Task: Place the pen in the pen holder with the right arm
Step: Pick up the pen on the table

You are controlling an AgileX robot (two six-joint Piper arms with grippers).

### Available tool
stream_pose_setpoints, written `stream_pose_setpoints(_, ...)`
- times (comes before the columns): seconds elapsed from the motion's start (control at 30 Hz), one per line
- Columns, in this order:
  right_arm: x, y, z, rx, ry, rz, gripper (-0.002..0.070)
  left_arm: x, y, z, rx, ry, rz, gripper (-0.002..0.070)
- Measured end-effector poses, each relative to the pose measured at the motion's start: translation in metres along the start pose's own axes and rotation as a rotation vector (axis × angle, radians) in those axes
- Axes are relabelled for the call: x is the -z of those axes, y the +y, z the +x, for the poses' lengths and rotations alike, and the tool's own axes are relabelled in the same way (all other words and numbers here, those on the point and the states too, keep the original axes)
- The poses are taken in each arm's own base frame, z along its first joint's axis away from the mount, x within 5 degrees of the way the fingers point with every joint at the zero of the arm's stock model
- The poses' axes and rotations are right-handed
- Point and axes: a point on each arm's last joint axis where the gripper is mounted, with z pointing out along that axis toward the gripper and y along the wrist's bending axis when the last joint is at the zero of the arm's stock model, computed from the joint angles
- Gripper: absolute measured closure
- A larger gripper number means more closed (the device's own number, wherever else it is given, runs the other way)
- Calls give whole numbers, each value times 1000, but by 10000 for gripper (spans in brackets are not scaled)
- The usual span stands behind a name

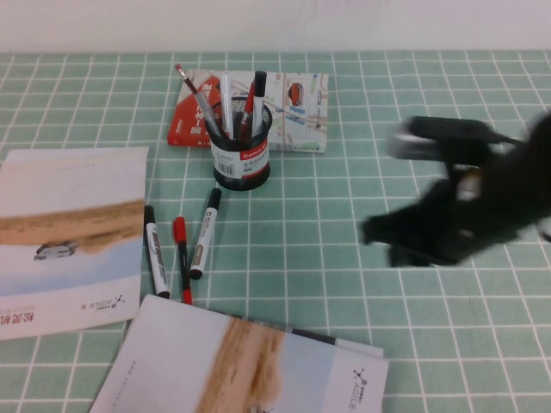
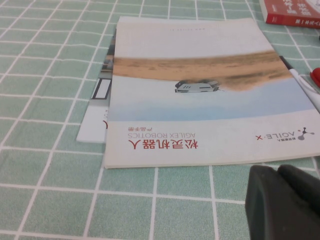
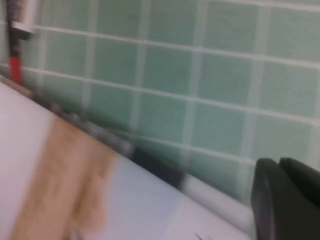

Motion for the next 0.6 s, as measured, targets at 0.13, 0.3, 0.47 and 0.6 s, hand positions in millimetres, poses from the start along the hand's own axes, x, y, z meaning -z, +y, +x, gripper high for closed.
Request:
stream_pose_setpoints(0.13, -31, 42, -28, 60, 15, -8, 696, 0, 0, 0, 0, 0, 0, 679)
stream_pose_setpoints(0.3, -65, 83, -54, 93, 2, -8, 686, 0, 0, 0, 0, 0, 0, 679)
stream_pose_setpoints(0.47, -95, 123, -75, 113, -14, -36, 542, 0, 0, 0, 0, 0, 0, 679)
stream_pose_setpoints(0.6, -119, 142, -87, 95, -24, -26, 401, 0, 0, 0, 0, 0, 0, 679)
